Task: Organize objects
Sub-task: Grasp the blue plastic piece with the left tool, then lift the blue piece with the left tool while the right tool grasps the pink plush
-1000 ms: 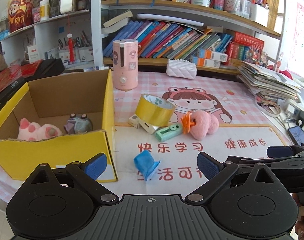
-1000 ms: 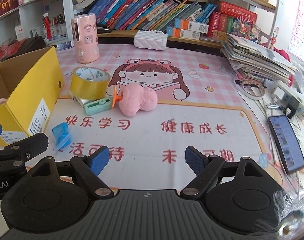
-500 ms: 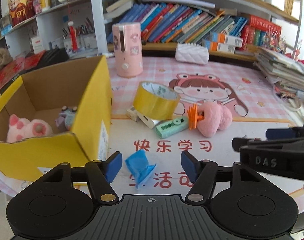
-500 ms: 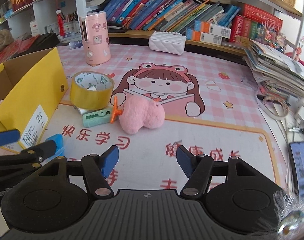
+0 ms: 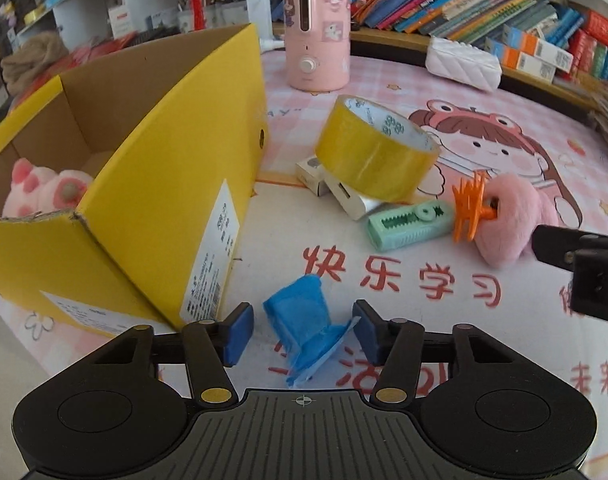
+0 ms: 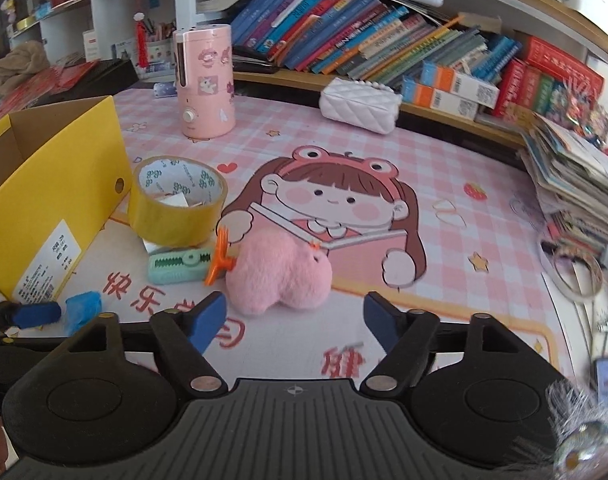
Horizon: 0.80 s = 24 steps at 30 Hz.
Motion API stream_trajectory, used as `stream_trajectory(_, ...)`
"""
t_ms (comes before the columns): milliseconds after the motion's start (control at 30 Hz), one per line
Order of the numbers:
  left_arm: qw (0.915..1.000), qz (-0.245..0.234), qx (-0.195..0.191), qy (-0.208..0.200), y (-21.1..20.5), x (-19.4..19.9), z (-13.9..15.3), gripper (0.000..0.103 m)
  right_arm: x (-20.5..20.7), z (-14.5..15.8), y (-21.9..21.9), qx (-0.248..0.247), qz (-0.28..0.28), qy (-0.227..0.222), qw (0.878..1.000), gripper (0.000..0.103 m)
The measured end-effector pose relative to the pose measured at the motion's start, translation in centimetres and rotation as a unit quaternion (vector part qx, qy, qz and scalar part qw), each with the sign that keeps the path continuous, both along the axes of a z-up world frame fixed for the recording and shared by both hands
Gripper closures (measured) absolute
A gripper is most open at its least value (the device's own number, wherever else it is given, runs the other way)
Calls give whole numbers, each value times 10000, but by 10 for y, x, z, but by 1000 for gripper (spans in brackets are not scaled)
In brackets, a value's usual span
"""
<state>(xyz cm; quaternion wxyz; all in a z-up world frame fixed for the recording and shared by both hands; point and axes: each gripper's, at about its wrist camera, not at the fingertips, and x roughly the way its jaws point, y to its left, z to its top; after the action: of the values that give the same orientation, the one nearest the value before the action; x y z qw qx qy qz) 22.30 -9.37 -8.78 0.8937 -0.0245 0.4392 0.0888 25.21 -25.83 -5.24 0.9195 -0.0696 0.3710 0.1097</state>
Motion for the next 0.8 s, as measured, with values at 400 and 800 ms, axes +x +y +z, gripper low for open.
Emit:
stream_trajectory(400,9981,-245,-496,-282,7,-10,19,72,51,-24,19,-394,705,106,9967,12)
stream_trajectory(800,9909,-623,-626,-1014,4,-27,52,73,54,-29,14,-236,666,208,9973,32)
